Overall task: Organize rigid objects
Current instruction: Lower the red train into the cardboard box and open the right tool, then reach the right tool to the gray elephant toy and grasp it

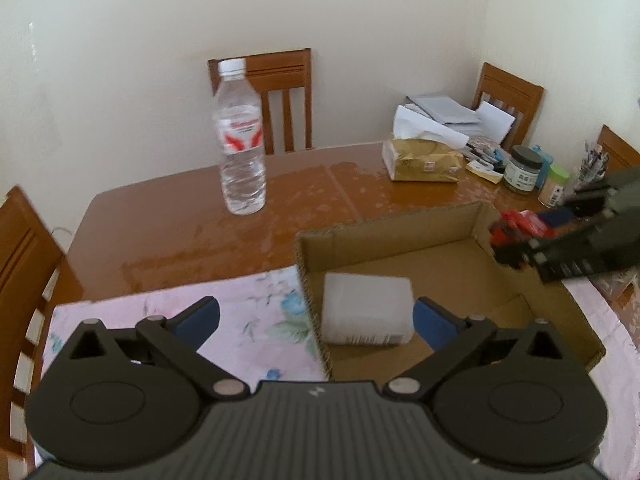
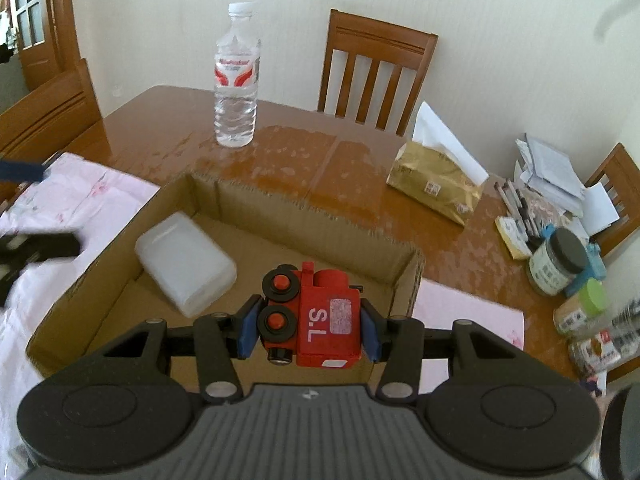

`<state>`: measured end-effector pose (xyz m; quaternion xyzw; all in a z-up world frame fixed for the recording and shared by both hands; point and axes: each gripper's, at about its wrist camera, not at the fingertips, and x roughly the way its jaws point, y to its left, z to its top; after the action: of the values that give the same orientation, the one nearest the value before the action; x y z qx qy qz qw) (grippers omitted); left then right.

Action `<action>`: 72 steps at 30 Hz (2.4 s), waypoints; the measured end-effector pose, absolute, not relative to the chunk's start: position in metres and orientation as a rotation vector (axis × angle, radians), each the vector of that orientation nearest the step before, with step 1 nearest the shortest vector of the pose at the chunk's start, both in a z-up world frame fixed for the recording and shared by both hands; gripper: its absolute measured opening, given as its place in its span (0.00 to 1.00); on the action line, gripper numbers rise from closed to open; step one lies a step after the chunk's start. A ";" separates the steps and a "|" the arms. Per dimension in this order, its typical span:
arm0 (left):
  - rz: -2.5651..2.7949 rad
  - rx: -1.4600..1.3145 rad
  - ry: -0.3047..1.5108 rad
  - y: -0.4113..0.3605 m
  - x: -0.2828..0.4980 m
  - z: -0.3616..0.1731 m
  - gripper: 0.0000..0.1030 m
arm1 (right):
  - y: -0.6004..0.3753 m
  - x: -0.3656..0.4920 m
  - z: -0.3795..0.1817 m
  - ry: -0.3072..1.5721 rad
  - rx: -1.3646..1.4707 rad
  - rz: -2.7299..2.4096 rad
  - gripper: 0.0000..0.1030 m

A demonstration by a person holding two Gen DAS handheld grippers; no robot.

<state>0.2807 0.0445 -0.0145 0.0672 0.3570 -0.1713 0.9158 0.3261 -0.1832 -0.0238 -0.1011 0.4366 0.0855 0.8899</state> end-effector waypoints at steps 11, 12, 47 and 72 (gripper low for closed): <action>-0.295 0.146 0.764 0.061 0.251 -0.025 0.99 | -0.175 0.318 -0.013 0.838 -0.194 0.124 1.00; -0.285 0.147 0.768 0.060 0.248 -0.024 0.99 | -0.175 0.312 -0.013 0.837 -0.194 0.126 1.00; -0.282 0.206 0.960 0.001 0.093 -0.082 0.99 | -0.197 0.133 -0.086 0.987 0.031 0.191 1.00; -0.331 0.171 1.000 0.011 0.092 -0.082 0.99 | -0.184 0.133 -0.132 1.069 -0.086 0.102 1.00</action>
<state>0.0924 0.0115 -0.0824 0.0813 0.4766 -0.1576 0.8611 0.1330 -0.1839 -0.1324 -0.0411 0.5091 0.0487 0.8583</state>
